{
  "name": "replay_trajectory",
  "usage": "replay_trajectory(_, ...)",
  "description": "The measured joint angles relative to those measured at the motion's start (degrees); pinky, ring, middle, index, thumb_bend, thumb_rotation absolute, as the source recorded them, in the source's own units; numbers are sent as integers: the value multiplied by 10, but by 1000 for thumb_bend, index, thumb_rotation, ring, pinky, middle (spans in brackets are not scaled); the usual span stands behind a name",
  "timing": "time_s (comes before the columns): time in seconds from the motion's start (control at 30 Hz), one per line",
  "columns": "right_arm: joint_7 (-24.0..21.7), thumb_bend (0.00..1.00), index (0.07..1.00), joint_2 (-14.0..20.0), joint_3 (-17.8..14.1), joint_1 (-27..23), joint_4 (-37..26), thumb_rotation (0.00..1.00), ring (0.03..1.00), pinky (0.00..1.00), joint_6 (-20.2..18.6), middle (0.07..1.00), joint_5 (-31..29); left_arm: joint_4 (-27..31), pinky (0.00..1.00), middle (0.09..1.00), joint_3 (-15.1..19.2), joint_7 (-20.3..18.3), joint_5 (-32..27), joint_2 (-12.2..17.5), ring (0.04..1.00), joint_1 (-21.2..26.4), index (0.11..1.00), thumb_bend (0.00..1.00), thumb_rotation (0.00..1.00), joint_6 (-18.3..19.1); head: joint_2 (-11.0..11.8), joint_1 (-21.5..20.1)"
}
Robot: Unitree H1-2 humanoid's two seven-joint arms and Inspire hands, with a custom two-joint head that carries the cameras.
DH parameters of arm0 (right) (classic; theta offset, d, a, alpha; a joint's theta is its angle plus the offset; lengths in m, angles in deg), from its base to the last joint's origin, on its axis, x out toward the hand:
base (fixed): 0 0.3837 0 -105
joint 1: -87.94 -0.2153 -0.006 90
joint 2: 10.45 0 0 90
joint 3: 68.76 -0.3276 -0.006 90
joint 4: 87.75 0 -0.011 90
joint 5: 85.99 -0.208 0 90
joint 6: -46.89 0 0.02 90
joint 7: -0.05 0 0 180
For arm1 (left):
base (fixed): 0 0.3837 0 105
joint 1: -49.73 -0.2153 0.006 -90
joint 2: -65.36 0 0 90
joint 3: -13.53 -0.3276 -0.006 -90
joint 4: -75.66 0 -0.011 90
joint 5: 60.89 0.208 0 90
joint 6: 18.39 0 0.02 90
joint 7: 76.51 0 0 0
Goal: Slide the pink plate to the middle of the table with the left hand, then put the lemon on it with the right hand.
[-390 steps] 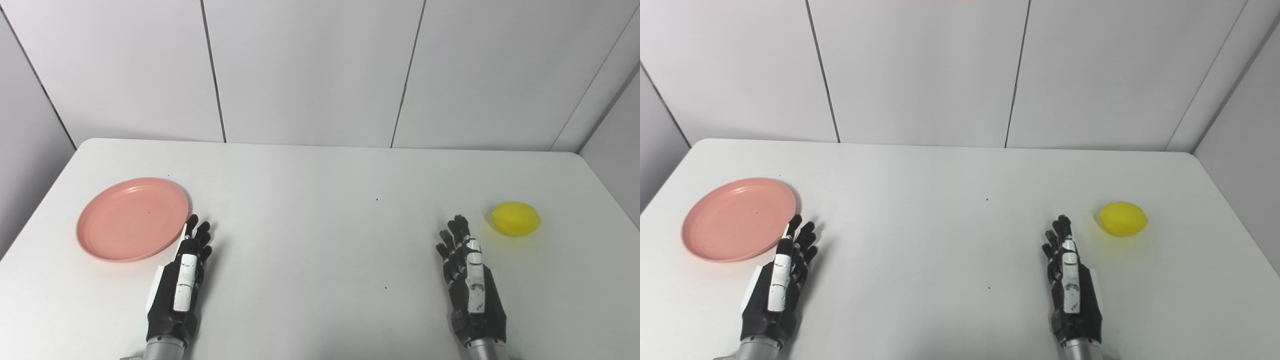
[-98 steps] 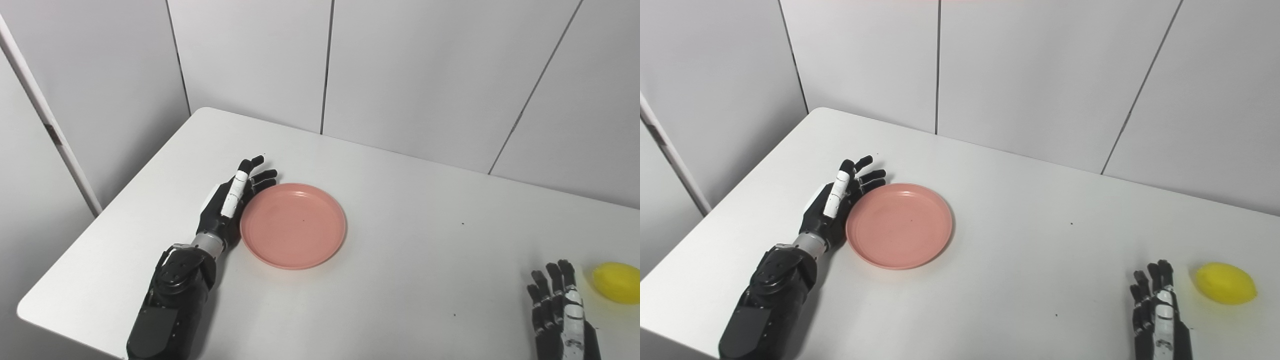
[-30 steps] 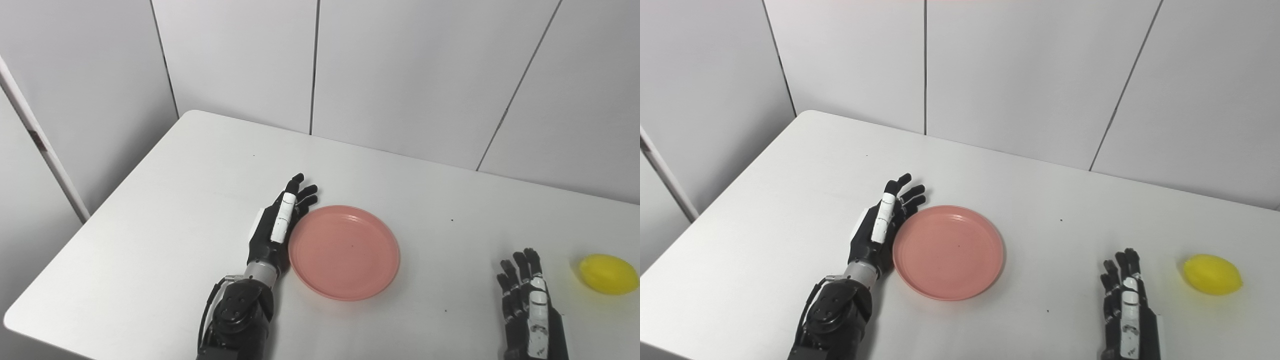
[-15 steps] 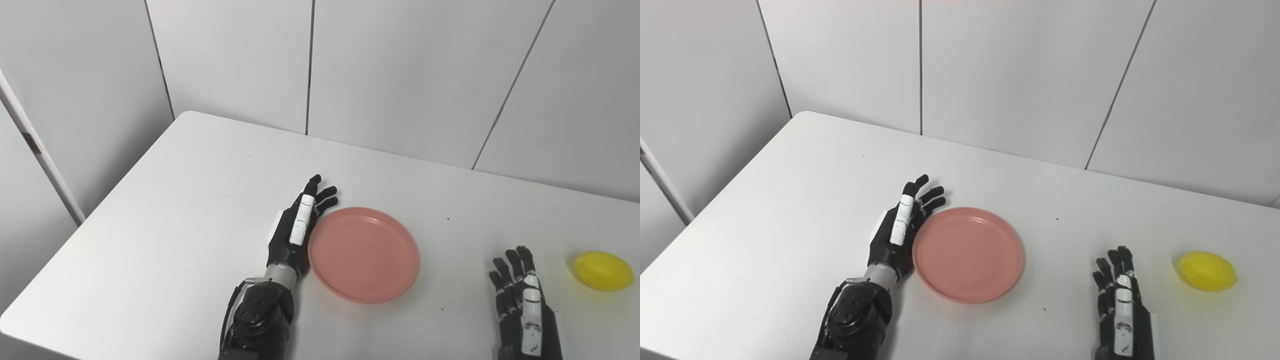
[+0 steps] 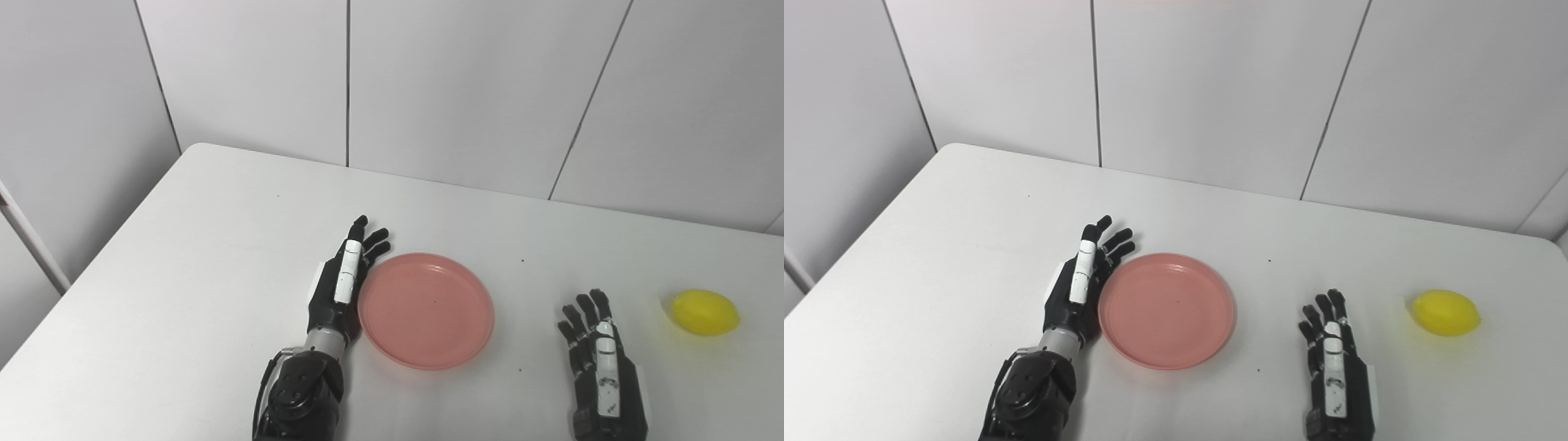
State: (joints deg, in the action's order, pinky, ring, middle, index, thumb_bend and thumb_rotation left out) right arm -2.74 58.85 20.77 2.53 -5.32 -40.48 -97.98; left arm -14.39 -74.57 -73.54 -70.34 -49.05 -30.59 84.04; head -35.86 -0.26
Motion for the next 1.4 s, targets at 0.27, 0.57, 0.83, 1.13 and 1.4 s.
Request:
replay_trajectory(0.27, 8, 764, 910, -9, 5, -3, 5, 758, 908, 922, 0, 914, 3, 2, 999, 861, 9, 0, -5, 1, 866, 5, 940, 808, 877, 14, -9, -38)
replay_trajectory(0.57, 14, 777, 900, -19, 11, -6, 9, 748, 897, 914, 0, 910, 6, 9, 999, 860, 20, 0, -15, -4, 867, 7, 944, 805, 901, 31, -11, -58)
replay_trajectory(0.83, 15, 761, 900, -20, 11, -7, 9, 756, 894, 912, 0, 910, 10, 13, 973, 847, 20, 5, -15, -9, 858, 8, 936, 799, 880, 39, -11, -59)
replay_trajectory(1.13, 16, 761, 895, -21, 10, -7, 9, 754, 891, 903, 0, 905, 10, 13, 949, 842, 19, 8, -15, -9, 853, 9, 924, 803, 877, 43, -11, -59)
replay_trajectory(1.4, 17, 760, 905, -21, 11, -7, 9, 769, 899, 906, 0, 911, 15, 15, 964, 845, 15, 10, -26, -10, 858, 10, 930, 806, 868, 48, -11, -60)
